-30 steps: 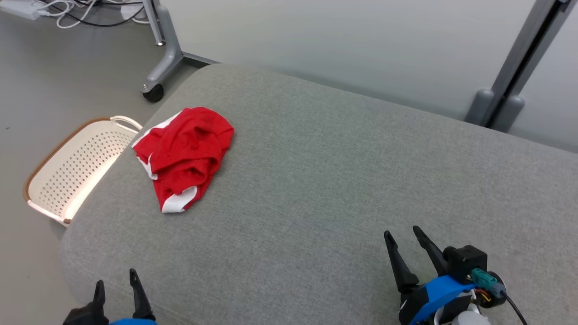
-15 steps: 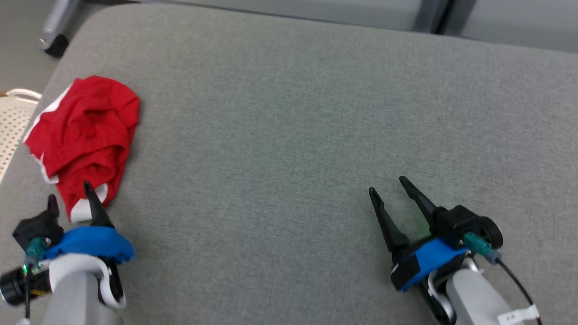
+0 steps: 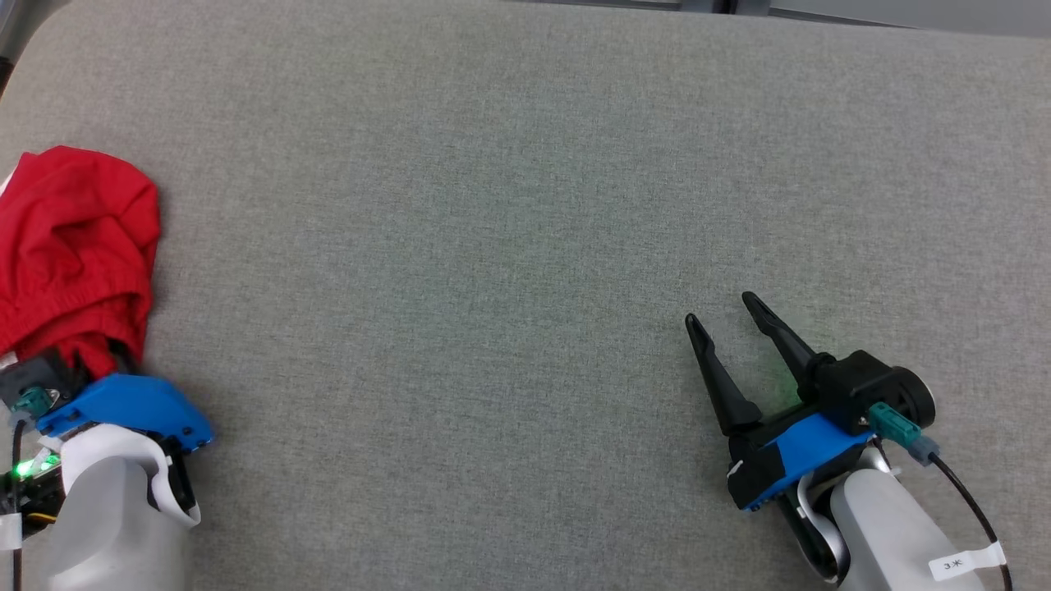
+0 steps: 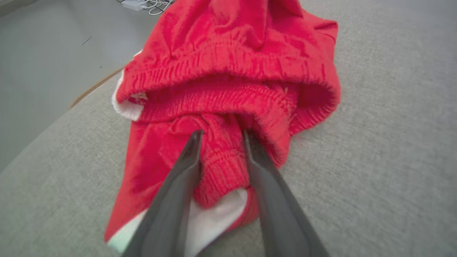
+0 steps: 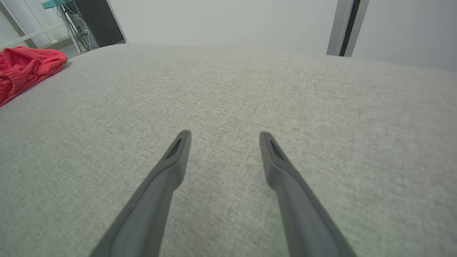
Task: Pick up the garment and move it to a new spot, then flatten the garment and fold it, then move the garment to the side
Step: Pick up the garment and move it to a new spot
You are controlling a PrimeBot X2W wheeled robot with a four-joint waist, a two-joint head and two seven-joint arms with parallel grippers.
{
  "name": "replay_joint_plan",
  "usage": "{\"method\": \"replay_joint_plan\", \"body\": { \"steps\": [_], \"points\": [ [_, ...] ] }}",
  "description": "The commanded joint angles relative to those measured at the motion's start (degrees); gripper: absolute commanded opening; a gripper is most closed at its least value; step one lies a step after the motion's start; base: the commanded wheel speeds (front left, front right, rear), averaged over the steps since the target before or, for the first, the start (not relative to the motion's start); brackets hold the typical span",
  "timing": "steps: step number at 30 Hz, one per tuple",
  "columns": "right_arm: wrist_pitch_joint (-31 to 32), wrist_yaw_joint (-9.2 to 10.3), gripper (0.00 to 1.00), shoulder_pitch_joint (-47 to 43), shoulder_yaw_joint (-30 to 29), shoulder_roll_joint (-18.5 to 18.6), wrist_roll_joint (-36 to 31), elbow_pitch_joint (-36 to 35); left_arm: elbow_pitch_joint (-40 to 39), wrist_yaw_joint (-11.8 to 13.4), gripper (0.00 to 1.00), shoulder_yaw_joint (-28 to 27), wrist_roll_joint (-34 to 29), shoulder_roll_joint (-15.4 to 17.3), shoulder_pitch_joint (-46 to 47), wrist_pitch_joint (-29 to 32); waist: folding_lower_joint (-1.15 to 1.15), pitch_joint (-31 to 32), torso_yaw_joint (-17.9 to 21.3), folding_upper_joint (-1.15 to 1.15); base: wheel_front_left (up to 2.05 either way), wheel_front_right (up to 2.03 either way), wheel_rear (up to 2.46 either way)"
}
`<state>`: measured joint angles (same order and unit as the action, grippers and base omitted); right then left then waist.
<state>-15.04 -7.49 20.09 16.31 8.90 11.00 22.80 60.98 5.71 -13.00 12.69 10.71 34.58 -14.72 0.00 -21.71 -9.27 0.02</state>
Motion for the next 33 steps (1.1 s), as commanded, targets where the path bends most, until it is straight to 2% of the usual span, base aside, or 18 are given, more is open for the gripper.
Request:
{"method": "replay_joint_plan", "body": {
  "steps": [1,4,7,12,16,20,25,26,33],
  "points": [
    [-0.2,-0.01,1.00,0.4,-0.3,-0.1,0.4,0.0,0.7,-0.3,0.00,0.2,-0.1,-0.2,0.3,0.3,0.00,0.3,0.1,-0.02,0.00,0.00,0.00],
    [-0.2,-0.01,1.00,0.1,-1.0,-0.8,0.5,0.5,-1.8,-1.6,0.00,2.0,-1.8,0.7,1.8,-0.5,0.00,1.5,0.1,-0.02,0.00,0.00,0.00],
    [-0.2,-0.01,1.00,-0.6,-1.7,-1.7,0.5,1.2,-9.1,-2.9,0.00,4.0,-4.2,0.8,2.6,-0.5,0.00,3.3,-0.2,-0.02,0.00,0.00,0.00],
    [-0.2,-0.01,1.00,-1.9,-2.3,-3.8,1.1,2.1,-20.3,-5.0,0.00,8.2,-7.6,-1.4,1.8,-0.5,0.00,7.0,0.6,-0.02,0.00,0.00,0.00],
    [-0.2,-0.01,1.00,-2.2,-2.3,-4.8,1.4,2.8,-25.0,-7.0,0.00,12.1,-9.4,-3.7,0.8,-0.5,0.00,9.0,3.1,-0.02,0.00,0.00,0.00],
    [-0.2,-0.01,1.00,-2.4,-2.3,-5.5,1.7,3.2,-26.8,-8.6,0.00,16.2,-9.6,-6.1,-0.3,-0.5,0.00,9.8,7.3,-0.02,0.00,0.00,0.00],
    [-0.2,-0.01,1.00,-2.2,-1.7,-5.8,2.3,3.5,-25.3,-10.2,0.00,22.7,-7.6,-7.7,-2.2,-0.5,0.00,9.8,13.5,-0.02,0.00,0.00,0.00],
    [-0.2,-0.01,1.00,-2.1,-1.5,-5.9,2.7,3.6,-24.7,-10.6,0.00,26.4,-5.2,-7.8,-2.6,-0.5,0.00,9.7,15.9,-0.02,0.00,0.00,0.00],
    [-0.2,-0.01,1.00,-2.1,-0.3,-6.0,4.3,3.8,-23.9,-8.2,0.00,42.6,5.7,-7.7,-4.2,-0.5,0.00,9.6,22.5,-0.02,0.00,0.00,0.00]
  ]
}}
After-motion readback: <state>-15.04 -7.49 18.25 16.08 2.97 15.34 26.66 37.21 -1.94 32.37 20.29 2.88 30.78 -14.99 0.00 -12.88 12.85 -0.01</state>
